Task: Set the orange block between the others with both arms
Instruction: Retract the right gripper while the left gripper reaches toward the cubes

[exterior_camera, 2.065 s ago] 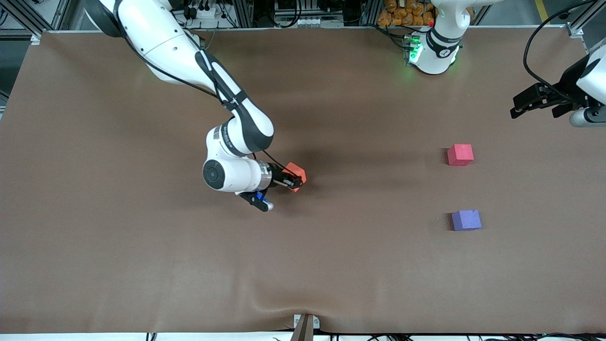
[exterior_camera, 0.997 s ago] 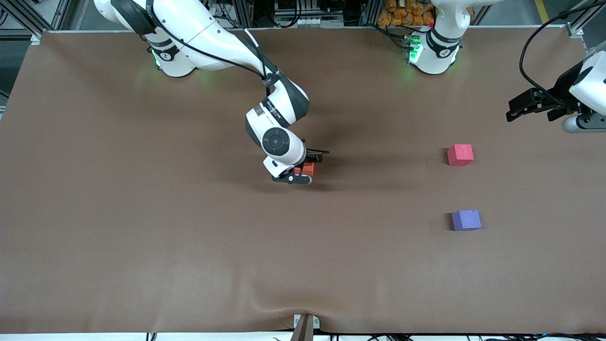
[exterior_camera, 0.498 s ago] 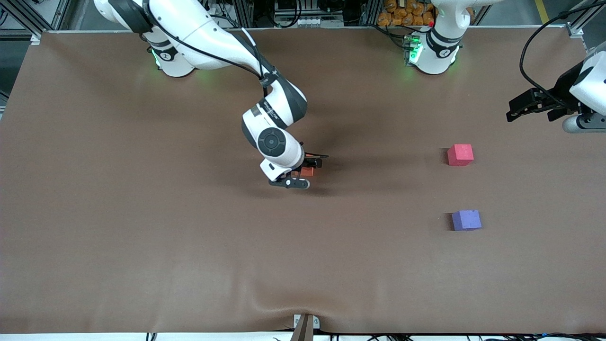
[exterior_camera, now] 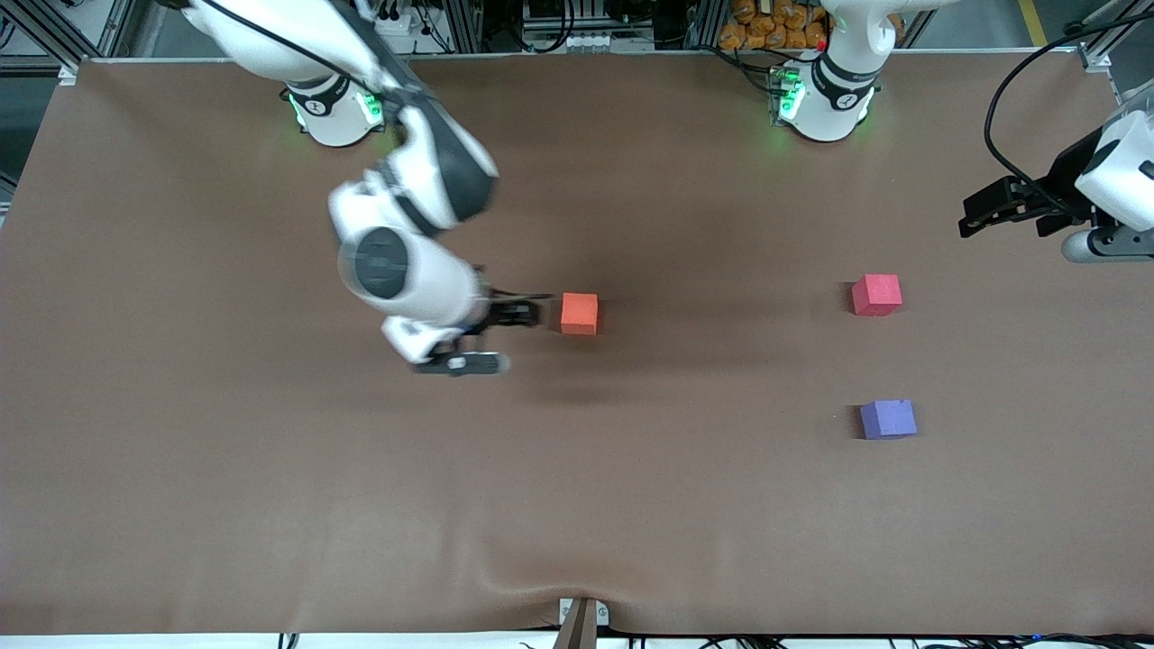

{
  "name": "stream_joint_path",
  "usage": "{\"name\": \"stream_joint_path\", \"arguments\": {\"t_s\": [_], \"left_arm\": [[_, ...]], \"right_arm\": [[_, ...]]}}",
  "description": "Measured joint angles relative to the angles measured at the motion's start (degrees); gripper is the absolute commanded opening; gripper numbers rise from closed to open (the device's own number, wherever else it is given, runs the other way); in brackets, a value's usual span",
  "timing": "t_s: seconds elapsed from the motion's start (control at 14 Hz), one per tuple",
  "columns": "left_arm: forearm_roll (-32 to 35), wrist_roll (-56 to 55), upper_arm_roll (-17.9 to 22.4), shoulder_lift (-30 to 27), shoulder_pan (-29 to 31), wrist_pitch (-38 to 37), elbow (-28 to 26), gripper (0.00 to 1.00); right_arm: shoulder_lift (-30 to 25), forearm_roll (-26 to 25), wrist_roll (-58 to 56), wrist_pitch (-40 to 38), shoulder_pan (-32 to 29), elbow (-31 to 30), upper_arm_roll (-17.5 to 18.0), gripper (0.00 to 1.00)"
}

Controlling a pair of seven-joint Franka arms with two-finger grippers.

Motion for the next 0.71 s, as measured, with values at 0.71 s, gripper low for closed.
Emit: {"name": "stream_joint_path", "arguments": {"t_s": [0.71], "left_arm": [[1.4,0.0,0.0,0.9,-0.1,0.7,0.1,1.0]], "right_arm": [[-24.8,-4.9,-17.4,-12.6,-20.1,-10.0,-0.7,1.0]]}}
